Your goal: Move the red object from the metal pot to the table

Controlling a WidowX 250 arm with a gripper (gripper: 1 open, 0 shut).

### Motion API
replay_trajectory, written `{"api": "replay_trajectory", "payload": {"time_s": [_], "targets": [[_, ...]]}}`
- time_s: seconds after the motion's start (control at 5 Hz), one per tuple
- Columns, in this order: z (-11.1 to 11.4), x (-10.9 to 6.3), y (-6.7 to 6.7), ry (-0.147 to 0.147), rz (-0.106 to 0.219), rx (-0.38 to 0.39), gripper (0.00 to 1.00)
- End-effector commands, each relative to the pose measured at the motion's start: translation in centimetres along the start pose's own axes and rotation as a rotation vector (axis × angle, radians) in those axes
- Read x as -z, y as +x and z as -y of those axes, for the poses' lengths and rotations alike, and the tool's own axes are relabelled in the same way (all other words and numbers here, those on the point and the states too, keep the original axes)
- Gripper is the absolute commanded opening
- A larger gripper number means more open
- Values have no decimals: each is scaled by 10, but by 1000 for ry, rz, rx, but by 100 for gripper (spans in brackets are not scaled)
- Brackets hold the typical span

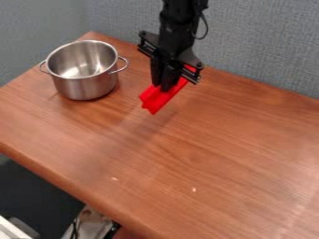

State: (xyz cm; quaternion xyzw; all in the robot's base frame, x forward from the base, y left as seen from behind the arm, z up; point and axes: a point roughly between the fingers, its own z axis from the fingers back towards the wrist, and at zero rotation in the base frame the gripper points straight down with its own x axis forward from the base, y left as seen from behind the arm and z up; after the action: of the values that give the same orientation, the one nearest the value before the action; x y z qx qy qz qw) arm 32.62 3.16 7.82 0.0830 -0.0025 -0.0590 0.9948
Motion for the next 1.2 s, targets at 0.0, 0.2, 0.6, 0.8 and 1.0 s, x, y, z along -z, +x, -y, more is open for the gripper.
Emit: {"api": "replay_trajectory", "payload": {"time_s": [0.0,0.2,0.6,0.8,1.0], "targets": [[-7,-12,6,27,49,0,100],[-9,-9,5,27,41,-2,100],[-25,6,7,44,5,-16,100],[-32,14,9,56,-15,-23,100],[-37,23,10,62,-36,-28,100]]}}
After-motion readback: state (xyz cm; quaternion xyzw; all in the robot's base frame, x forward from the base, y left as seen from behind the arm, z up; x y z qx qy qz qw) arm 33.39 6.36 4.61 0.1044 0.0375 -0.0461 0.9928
